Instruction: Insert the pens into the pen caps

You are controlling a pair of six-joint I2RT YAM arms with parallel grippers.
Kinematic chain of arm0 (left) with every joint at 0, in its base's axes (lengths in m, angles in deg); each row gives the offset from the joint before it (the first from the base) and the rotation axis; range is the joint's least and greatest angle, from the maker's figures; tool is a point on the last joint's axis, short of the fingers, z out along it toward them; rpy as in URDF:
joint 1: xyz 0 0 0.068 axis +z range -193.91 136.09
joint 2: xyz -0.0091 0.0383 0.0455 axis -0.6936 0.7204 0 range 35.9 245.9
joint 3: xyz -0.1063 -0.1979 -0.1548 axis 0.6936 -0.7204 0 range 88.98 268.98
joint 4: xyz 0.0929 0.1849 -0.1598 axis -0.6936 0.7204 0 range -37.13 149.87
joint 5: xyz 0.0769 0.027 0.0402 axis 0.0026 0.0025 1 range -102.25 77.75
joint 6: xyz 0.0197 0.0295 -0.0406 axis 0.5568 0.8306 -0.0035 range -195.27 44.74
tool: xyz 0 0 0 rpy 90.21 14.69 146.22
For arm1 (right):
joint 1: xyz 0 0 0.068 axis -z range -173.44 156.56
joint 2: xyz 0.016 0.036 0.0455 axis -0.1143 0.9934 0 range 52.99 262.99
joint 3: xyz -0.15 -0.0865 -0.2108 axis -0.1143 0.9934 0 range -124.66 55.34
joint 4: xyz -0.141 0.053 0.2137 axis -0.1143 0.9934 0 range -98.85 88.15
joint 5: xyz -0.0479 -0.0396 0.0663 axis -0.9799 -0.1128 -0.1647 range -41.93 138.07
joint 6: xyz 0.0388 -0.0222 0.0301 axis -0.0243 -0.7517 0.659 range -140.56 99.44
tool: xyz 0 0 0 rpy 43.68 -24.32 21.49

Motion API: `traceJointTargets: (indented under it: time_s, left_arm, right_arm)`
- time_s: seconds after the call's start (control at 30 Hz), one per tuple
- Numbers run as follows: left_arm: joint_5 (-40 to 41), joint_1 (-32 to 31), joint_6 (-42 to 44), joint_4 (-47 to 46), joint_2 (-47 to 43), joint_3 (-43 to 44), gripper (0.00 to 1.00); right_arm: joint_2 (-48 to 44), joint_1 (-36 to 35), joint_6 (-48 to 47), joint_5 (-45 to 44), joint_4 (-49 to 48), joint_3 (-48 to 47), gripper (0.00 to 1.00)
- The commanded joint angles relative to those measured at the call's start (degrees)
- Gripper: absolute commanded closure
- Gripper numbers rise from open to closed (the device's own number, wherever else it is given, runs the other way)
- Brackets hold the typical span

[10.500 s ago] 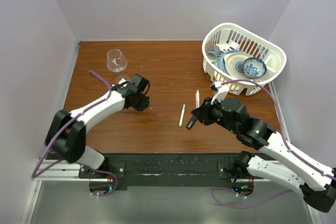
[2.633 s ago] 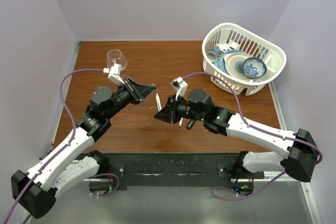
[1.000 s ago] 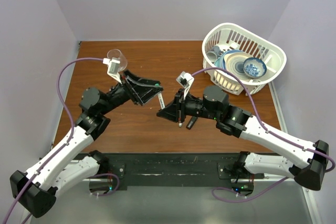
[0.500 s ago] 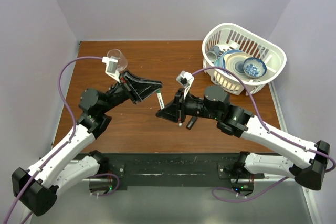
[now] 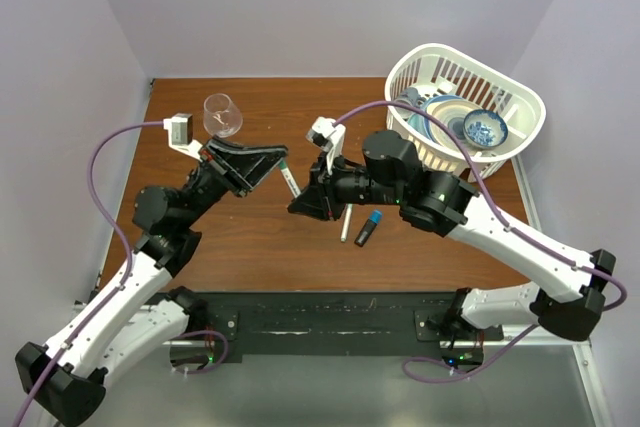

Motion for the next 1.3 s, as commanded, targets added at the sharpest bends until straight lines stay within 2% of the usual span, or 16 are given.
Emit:
traceJointTargets:
  time_s: [0.0,0.17,0.23,0.37,0.53,0.57,0.7,0.83,0.9,0.97,1.17,1.23,1.27]
  left_arm:
    - [-15.2,-2.6,-0.8,9.9,-1.4,-4.7,1.00]
    - [-18.5,-3.2,-5.4,4.1,-3.4,-9.8,1.00]
    - [-20.3,-3.7,-9.0,-1.8,-2.5,-11.2,1.00]
    - [-21.5,-5.7,-5.4,4.5,-1.3,-8.8,1.00]
    - [-21.4,-6.7,-12.3,-3.0,-3.4,-14.1,1.00]
    - [-21.9,-6.7,-12.2,-2.1,-3.4,-13.2,1.00]
    - [-22.2,-6.8,-4.9,13.8,-4.3,-9.3,1.00]
    - [-21.8,-7.6,-3.4,18.3,-4.1,-9.1,1.00]
    - [-20.6,-8.1,-0.3,24.5,-4.1,-7.8,1.00]
    - [-19.3,-8.3,1.3,26.3,-4.3,-7.3,1.00]
    - [-16.3,-10.2,-1.5,20.4,-3.5,-9.2,1.00]
    - [-15.0,-11.6,1.9,25.7,-2.3,-5.7,1.00]
    - [-13.6,-11.8,5.3,32.6,-2.2,-4.5,1.00]
  right_arm:
    - [2.7,1.8,-3.4,-7.8,-13.9,-9.0,1.00]
    - [4.4,3.6,-3.3,-3.7,-13.7,-13.5,1.00]
    - [5.6,4.4,-4.3,-1.9,-13.4,-14.9,1.00]
    - [8.2,4.6,-4.0,2.2,-13.7,-17.6,1.00]
    - [8.6,4.7,-4.4,2.6,-14.9,-18.1,1.00]
    - [8.8,4.8,-4.6,2.4,-14.2,-19.1,1.00]
    - [10.1,5.4,-7.1,1.3,-11.3,-22.6,1.00]
    - [13.3,5.3,-8.7,-0.7,-7.5,-28.0,1.00]
    - [13.7,5.3,-9.4,-1.7,-6.9,-28.9,1.00]
    - [14.3,5.2,-9.6,-2.1,-6.6,-30.0,1.00]
    - [16.6,5.1,-7.5,-3.0,-9.8,-29.3,1.00]
    - [16.8,5.1,-7.7,-4.7,-9.8,-28.8,1.00]
    - [16.8,5.1,-8.5,-6.0,-9.6,-28.9,1.00]
